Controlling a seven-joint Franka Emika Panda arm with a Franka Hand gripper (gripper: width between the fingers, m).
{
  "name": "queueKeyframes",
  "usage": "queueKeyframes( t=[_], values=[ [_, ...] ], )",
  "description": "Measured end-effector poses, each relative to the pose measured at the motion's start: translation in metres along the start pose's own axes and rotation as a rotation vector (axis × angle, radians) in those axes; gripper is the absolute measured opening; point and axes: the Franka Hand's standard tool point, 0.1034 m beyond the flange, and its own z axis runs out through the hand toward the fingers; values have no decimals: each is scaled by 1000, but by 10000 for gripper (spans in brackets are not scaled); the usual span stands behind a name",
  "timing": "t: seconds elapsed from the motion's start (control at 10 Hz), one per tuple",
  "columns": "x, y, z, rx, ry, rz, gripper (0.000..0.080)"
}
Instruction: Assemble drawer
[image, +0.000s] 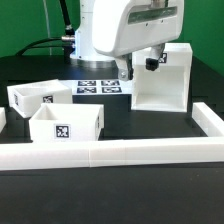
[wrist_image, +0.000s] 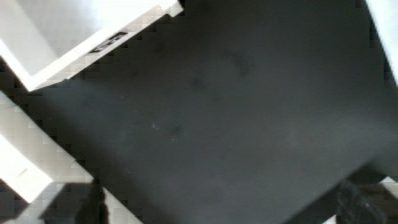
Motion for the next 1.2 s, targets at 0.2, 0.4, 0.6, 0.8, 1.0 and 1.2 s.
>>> queueKeyframes(
  t=[0.2, 0.4, 0.6, 0.8, 1.0, 1.2],
  values=[
    [-14, -15, -9, -1, 4, 122, 650],
    [-18, -31, -20, 3, 4, 247, 650],
    [-16, -31, -21, 2, 9, 368, 650],
    [-14, -32, -23, 10, 12, 538, 650],
    [-10, -45, -34, 14, 24, 781, 650],
    [-7, -64, -37, 48, 38, 977, 650]
  ],
)
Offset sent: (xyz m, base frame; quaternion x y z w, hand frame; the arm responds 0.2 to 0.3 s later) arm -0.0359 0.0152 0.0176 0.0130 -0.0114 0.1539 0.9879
